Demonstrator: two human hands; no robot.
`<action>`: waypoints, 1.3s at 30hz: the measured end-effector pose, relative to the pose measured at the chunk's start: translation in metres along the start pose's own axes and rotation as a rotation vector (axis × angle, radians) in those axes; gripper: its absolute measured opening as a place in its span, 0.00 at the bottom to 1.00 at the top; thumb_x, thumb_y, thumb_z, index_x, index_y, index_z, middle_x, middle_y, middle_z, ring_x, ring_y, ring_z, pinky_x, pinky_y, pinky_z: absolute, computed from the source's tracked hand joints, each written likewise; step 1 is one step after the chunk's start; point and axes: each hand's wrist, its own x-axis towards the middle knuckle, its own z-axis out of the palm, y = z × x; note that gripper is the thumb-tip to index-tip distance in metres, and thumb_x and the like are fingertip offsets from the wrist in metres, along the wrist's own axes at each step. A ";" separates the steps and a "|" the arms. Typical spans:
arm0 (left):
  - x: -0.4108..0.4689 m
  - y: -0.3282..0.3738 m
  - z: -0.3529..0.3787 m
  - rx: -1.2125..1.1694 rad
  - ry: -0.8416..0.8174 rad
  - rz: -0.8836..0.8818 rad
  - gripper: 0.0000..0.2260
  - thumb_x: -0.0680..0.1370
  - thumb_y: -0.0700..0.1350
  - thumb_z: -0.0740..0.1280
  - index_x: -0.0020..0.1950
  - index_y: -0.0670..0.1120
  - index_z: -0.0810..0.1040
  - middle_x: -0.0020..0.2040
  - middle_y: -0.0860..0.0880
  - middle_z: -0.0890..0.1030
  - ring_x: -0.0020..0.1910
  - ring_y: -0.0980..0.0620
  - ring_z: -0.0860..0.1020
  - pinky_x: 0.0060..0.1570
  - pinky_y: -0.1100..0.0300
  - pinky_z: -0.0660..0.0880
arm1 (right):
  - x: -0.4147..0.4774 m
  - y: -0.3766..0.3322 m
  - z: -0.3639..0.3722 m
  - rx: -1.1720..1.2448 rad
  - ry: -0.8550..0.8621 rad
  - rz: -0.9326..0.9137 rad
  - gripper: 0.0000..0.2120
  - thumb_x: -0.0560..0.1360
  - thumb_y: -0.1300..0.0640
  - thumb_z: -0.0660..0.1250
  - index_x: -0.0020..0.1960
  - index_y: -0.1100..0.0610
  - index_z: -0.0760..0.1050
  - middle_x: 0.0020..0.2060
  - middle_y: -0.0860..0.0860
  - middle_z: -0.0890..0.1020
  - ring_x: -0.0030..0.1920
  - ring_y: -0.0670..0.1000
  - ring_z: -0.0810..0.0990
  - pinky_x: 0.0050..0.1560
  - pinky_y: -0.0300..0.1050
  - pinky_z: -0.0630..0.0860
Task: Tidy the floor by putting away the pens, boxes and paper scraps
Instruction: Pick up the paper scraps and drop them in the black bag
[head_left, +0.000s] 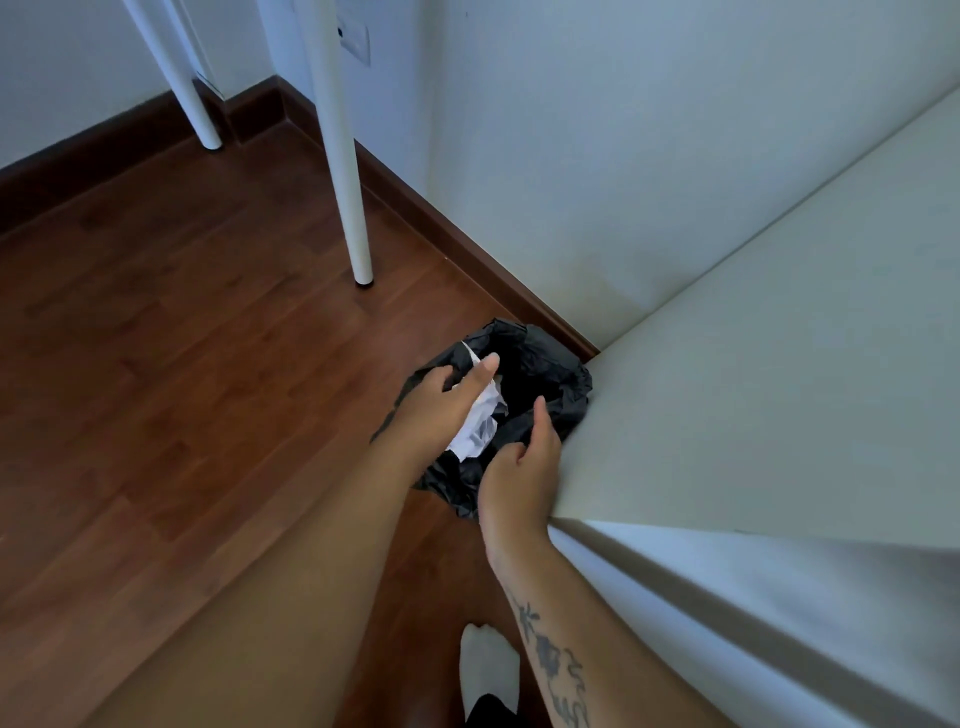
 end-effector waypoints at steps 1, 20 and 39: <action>0.001 -0.001 -0.002 -0.062 0.000 0.007 0.32 0.71 0.75 0.59 0.53 0.48 0.77 0.51 0.45 0.79 0.50 0.47 0.79 0.59 0.39 0.75 | 0.002 0.002 0.001 -0.080 -0.018 -0.061 0.29 0.78 0.70 0.52 0.77 0.52 0.59 0.76 0.50 0.62 0.76 0.49 0.59 0.74 0.42 0.59; 0.013 -0.098 -0.028 0.595 -0.020 0.251 0.21 0.85 0.46 0.56 0.78 0.59 0.61 0.80 0.60 0.53 0.78 0.46 0.56 0.74 0.46 0.59 | 0.036 0.036 0.034 -1.059 -0.116 -0.361 0.23 0.78 0.51 0.62 0.72 0.56 0.65 0.74 0.56 0.65 0.77 0.62 0.54 0.75 0.64 0.47; 0.022 -0.113 -0.026 0.609 0.023 0.329 0.24 0.84 0.40 0.58 0.78 0.58 0.61 0.80 0.60 0.54 0.66 0.40 0.72 0.59 0.47 0.69 | 0.040 0.039 0.050 -0.777 0.170 -0.279 0.19 0.72 0.53 0.68 0.60 0.56 0.69 0.63 0.59 0.71 0.65 0.63 0.68 0.68 0.58 0.64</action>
